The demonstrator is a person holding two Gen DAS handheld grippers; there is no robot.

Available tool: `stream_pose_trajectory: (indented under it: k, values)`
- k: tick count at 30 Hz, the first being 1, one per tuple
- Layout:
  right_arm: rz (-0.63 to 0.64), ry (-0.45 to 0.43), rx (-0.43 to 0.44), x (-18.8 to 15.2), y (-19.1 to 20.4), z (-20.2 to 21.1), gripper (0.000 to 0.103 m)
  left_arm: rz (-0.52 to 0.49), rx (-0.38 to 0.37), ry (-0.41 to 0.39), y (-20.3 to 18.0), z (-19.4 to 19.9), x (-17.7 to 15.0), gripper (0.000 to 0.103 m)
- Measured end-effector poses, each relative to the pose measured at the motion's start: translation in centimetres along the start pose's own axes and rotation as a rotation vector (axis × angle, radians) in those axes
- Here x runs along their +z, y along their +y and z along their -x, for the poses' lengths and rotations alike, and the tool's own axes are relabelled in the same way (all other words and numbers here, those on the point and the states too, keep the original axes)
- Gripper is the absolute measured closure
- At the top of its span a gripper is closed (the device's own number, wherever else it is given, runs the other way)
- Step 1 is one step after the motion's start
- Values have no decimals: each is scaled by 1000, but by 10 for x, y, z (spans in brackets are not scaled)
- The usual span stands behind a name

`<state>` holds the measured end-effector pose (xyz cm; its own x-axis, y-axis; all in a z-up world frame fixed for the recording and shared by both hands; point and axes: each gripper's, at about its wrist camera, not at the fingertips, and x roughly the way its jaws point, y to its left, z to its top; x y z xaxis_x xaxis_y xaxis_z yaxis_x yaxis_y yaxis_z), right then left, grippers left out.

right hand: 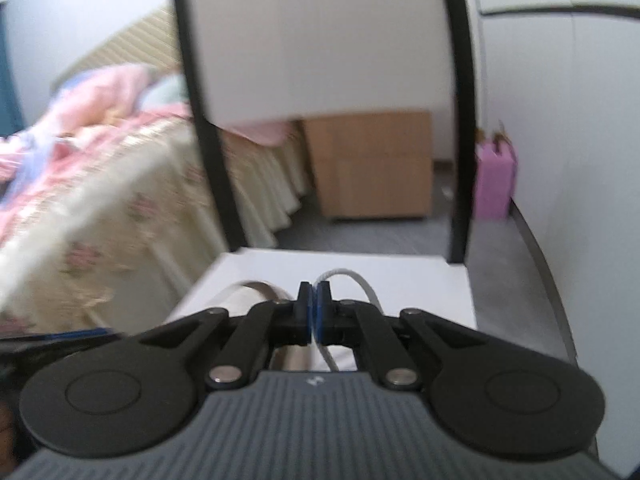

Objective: Lace up shoes with both hands
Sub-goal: 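Lift the grey lace with the right tool while the left tool releases the shoe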

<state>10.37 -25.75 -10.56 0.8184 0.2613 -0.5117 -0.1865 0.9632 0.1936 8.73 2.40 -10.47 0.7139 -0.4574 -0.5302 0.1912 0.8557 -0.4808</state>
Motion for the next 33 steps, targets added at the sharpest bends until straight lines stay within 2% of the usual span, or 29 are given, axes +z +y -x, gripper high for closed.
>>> stream_pose_trajectory:
  k: [5,12,18,21,22,23,27,30,31,32,33]
  values:
    - [67,-12,91,3,23,36,100,210,-162,31,24,-1,4,45]
    - [186,66,126,-12,51,51,100,403,-332,129,40,-16,-4,45]
    - [243,72,141,-25,68,59,100,456,-423,194,40,-25,-9,45]
    - [252,65,137,-25,74,59,100,500,-492,238,41,-30,-12,45]
    - [249,67,149,-25,75,60,100,514,-512,257,41,-32,-14,40]
    - [246,69,161,-25,77,61,100,520,-525,271,39,-34,-17,36]
    - [258,79,202,-26,85,66,100,544,-544,292,36,-39,-23,37]
    - [260,94,209,-27,84,72,100,579,-541,292,39,-42,-26,48]
    - [261,99,211,-28,83,74,100,587,-537,289,40,-43,-26,55]
    - [262,104,213,-28,83,76,100,593,-534,281,40,-42,-26,70]
    - [262,108,216,-29,82,78,100,599,-536,270,41,-42,-26,76]
